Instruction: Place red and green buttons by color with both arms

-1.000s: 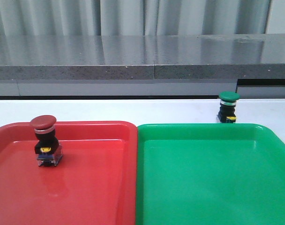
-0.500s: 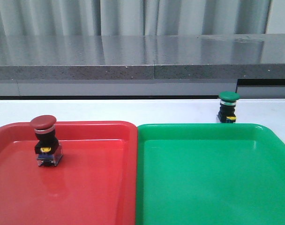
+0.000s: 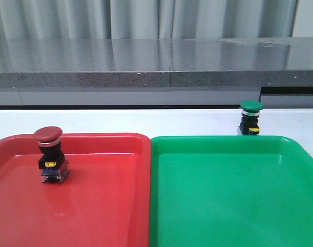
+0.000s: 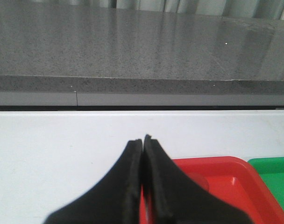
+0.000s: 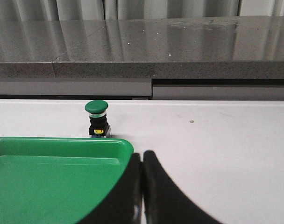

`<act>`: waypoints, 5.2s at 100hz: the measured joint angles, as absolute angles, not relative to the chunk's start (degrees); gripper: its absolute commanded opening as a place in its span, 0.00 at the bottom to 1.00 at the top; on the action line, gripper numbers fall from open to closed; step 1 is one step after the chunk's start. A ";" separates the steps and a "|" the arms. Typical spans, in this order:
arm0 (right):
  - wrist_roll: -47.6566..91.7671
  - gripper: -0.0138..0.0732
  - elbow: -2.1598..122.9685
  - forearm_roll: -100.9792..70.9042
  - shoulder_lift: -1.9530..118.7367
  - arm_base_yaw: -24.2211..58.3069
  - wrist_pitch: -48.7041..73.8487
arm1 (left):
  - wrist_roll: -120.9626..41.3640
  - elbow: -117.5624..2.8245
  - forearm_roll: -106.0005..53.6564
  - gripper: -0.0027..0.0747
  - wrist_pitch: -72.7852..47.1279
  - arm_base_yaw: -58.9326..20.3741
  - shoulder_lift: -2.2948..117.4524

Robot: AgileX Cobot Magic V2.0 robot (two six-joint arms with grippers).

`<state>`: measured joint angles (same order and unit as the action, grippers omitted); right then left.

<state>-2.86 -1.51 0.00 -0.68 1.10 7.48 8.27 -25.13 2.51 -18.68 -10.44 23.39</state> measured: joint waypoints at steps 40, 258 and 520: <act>-2.86 0.03 -1.51 0.00 -0.68 1.10 7.48 | 8.27 -11.69 4.72 0.01 -5.18 -9.07 13.90; -2.86 0.03 -1.51 0.00 -0.68 1.10 7.48 | 8.27 0.03 6.69 0.01 -1.56 -6.58 -0.28; -1.35 0.84 62.23 -9.10 76.31 3.69 37.99 | 8.27 0.03 6.73 0.01 -1.56 -6.58 -0.28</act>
<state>-1.35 62.23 -9.10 76.31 3.69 37.99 8.27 0.03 6.73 -1.56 -6.58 -0.28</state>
